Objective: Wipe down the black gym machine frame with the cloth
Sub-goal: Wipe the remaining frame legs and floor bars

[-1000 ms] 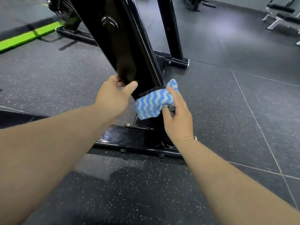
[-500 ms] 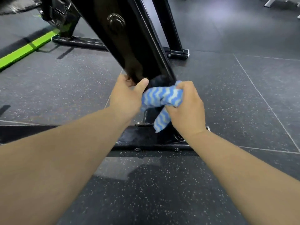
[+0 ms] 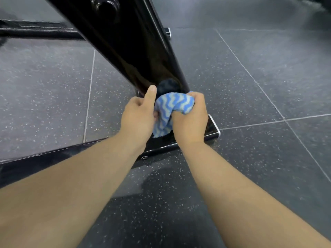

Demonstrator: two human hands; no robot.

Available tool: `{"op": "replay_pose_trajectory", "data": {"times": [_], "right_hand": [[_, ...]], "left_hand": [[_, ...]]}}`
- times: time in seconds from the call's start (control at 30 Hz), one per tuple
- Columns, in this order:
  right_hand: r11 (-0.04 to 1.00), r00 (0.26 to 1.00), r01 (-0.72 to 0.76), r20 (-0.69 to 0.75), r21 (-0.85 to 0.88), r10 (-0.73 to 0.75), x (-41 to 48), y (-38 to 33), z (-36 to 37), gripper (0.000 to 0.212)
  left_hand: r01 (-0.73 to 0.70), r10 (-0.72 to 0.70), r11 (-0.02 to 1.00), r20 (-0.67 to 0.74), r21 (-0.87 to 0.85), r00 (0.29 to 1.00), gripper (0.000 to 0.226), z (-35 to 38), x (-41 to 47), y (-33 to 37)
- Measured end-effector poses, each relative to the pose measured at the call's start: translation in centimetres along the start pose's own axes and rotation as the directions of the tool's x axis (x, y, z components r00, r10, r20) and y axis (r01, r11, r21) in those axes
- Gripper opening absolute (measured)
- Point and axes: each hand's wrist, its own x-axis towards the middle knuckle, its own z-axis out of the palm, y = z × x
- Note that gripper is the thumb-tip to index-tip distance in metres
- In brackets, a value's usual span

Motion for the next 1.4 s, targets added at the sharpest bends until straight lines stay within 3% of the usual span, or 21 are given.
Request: {"op": "replay_pose_trajectory", "data": {"times": [0.1, 0.2, 0.23, 0.3, 0.37, 0.47, 0.57, 0.6, 0.63, 0.7, 0.73, 0.77, 0.8, 0.87, 0.93, 1.0, 1.07, 1.17, 1.27, 1.4], "right_hand": [[0.958, 0.955, -0.283, -0.079, 0.036, 0.285, 0.9, 2.8, 0.1, 0.029], [0.821, 0.826, -0.525, -0.100, 0.223, 0.555, 2.3, 4.6, 0.0, 0.034], [0.812, 0.827, -0.518, -0.086, 0.267, 0.556, 2.9, 5.2, 0.0, 0.045], [0.893, 0.931, -0.346, -0.010, 0.287, 0.364, 2.6, 4.4, 0.2, 0.051], [0.919, 0.978, -0.210, 0.055, 0.332, 0.203, 3.4, 5.3, -0.6, 0.054], [0.949, 0.949, -0.275, 0.199, 0.151, 0.244, 6.3, 10.0, -2.2, 0.061], [0.913, 0.842, -0.391, 0.354, -0.118, 0.406, 9.0, 13.1, -4.0, 0.052], [0.899, 0.813, -0.410, 0.386, -0.152, 0.436, 9.8, 13.5, -4.4, 0.047], [0.894, 0.794, -0.415, 0.413, -0.167, 0.445, 10.7, 13.7, -4.7, 0.046], [0.911, 0.800, -0.388, 0.441, -0.140, 0.408, 11.6, 14.2, -5.1, 0.059], [0.915, 0.813, -0.389, 0.428, -0.107, 0.396, 11.6, 14.8, -5.4, 0.067], [0.906, 0.816, -0.421, 0.420, -0.037, 0.397, 11.3, 15.3, -5.8, 0.073], [0.875, 0.806, -0.477, 0.438, 0.084, 0.398, 10.7, 15.7, -6.4, 0.078], [0.719, 0.775, -0.598, 0.485, 0.354, 0.406, 9.7, 16.5, -7.5, 0.084], [0.562, 0.765, -0.643, 0.454, 0.520, 0.456, 9.4, 17.2, -8.7, 0.090], [0.501, 0.755, -0.634, 0.334, 0.589, 0.564, 9.1, 18.5, -9.7, 0.089], [0.531, 0.736, -0.637, 0.236, 0.559, 0.635, 8.5, 19.7, -10.7, 0.081], [0.618, 0.747, -0.647, 0.207, 0.447, 0.632, 7.3, 20.6, -10.9, 0.068], [0.672, 0.771, -0.609, 0.115, 0.422, 0.626, 7.4, 19.7, -10.5, 0.055], [0.631, 0.727, -0.626, 0.050, 0.458, 0.685, 8.1, 18.2, -10.1, 0.038]], "left_hand": [[0.015, -0.015, 0.993, -0.003, 0.113, 1.000, 0.049, 0.4, -0.8, -1.2], [-0.003, -0.011, 0.970, 0.054, 0.243, 0.998, 0.032, 2.1, -1.4, -2.8], [-0.032, 0.001, 0.954, 0.105, 0.299, 0.995, 0.026, 3.4, -1.4, -3.5], [-0.114, 0.057, 0.921, 0.160, 0.374, 0.985, 0.010, 4.5, -1.5, -3.7], [-0.201, 0.151, 0.905, 0.159, 0.374, 0.976, 0.008, 5.7, -0.9, -3.7], [-0.262, 0.216, 0.891, 0.161, 0.370, 0.963, 0.008, 6.3, -0.1, -3.6], [-0.398, 0.281, 0.827, 0.323, 0.396, 0.904, 0.020, 6.8, -0.5, -4.0], [-0.519, 0.373, 0.752, 0.386, 0.407, 0.844, 0.023, 7.2, -0.5, -3.7], [-0.666, 0.490, 0.614, 0.456, 0.424, 0.743, 0.027, 8.1, -0.1, -3.4], [-0.867, 0.644, 0.133, 0.623, 0.481, 0.444, 0.040, 9.9, 1.7, -2.8], [-0.854, 0.579, -0.142, 0.742, 0.500, 0.338, 0.049, 10.9, 2.5, -2.6], [-0.808, 0.405, -0.346, 0.853, 0.477, 0.330, 0.056, 11.7, 3.2, -2.6], [-0.762, 0.209, -0.480, 0.900, 0.435, 0.383, 0.060, 12.6, 3.8, -3.1], [-0.721, -0.056, -0.611, 0.892, 0.325, 0.449, 0.064, 14.1, 4.6, -4.7], [-0.683, -0.072, -0.659, 0.877, 0.316, 0.475, 0.055, 15.7, 5.2, -5.2], [-0.660, -0.024, -0.665, 0.873, 0.350, 0.487, 0.040, 17.2, 6.1, -5.6], [-0.678, -0.018, -0.638, 0.872, 0.366, 0.489, 0.034, 18.8, 6.5, -6.6], [-0.710, -0.146, -0.605, 0.827, 0.360, 0.543, 0.036, 21.4, 6.2, -8.5], [-0.627, -0.222, -0.711, 0.743, 0.319, 0.631, 0.044, 23.2, 5.7, -8.8], [-0.522, -0.184, -0.795, 0.697, 0.309, 0.693, 0.047, 22.2, 5.2, -5.8]]}}
